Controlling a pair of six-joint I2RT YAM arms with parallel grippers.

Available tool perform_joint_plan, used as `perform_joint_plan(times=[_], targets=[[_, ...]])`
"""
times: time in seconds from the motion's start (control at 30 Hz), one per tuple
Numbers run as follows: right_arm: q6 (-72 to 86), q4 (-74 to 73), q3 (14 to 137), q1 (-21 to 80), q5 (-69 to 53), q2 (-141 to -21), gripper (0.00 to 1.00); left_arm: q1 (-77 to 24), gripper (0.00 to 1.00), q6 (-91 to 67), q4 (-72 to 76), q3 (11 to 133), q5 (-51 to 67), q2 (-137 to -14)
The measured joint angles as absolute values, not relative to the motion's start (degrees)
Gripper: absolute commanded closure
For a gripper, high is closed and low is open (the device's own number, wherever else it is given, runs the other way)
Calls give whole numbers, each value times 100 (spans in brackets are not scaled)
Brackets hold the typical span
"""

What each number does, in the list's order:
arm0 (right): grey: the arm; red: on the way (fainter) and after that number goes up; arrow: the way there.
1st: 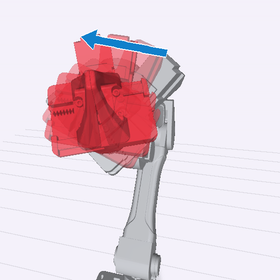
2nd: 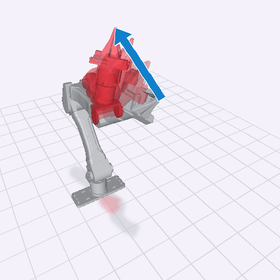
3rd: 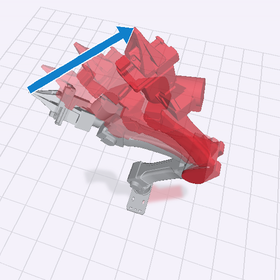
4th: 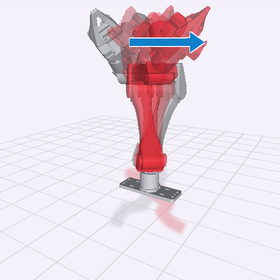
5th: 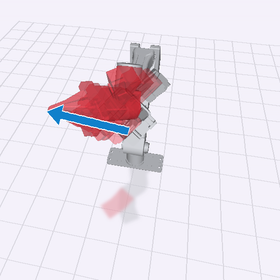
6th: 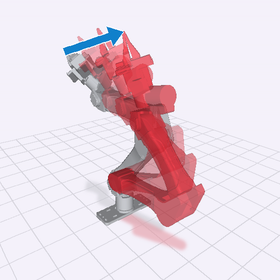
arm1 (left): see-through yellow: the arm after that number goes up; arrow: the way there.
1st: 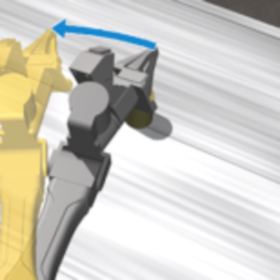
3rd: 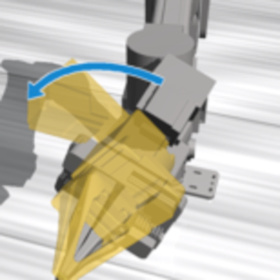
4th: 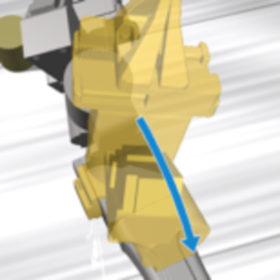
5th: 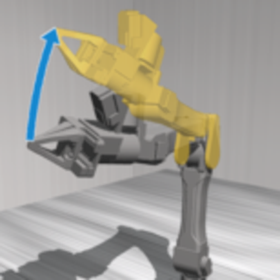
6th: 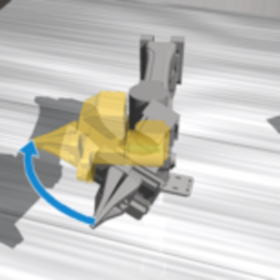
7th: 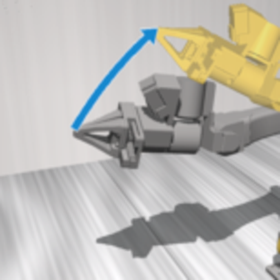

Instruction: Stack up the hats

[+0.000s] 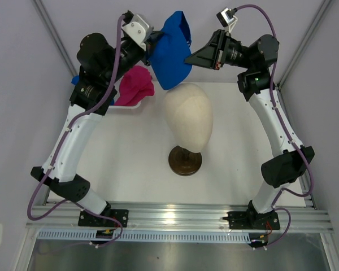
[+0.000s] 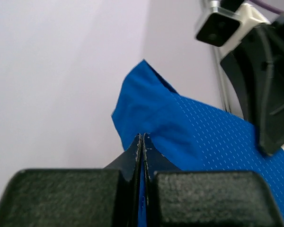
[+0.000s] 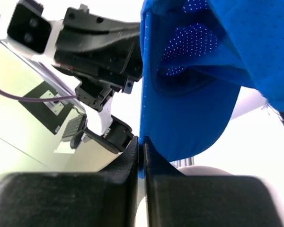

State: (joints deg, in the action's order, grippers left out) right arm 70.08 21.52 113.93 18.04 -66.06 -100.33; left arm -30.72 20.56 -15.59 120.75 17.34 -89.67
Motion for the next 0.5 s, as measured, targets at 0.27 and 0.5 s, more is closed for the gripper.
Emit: perform_joint_plan(times=[0.27, 0.5], targets=[[6869, 2134, 11404, 1804, -6469, -10033, 100, -3081, 99, 1450, -1500, 12132, 860, -8958], [6823, 2115, 11408, 1815, -6386, -10033, 100, -3061, 65, 1225, -1739, 12217, 386, -8960]])
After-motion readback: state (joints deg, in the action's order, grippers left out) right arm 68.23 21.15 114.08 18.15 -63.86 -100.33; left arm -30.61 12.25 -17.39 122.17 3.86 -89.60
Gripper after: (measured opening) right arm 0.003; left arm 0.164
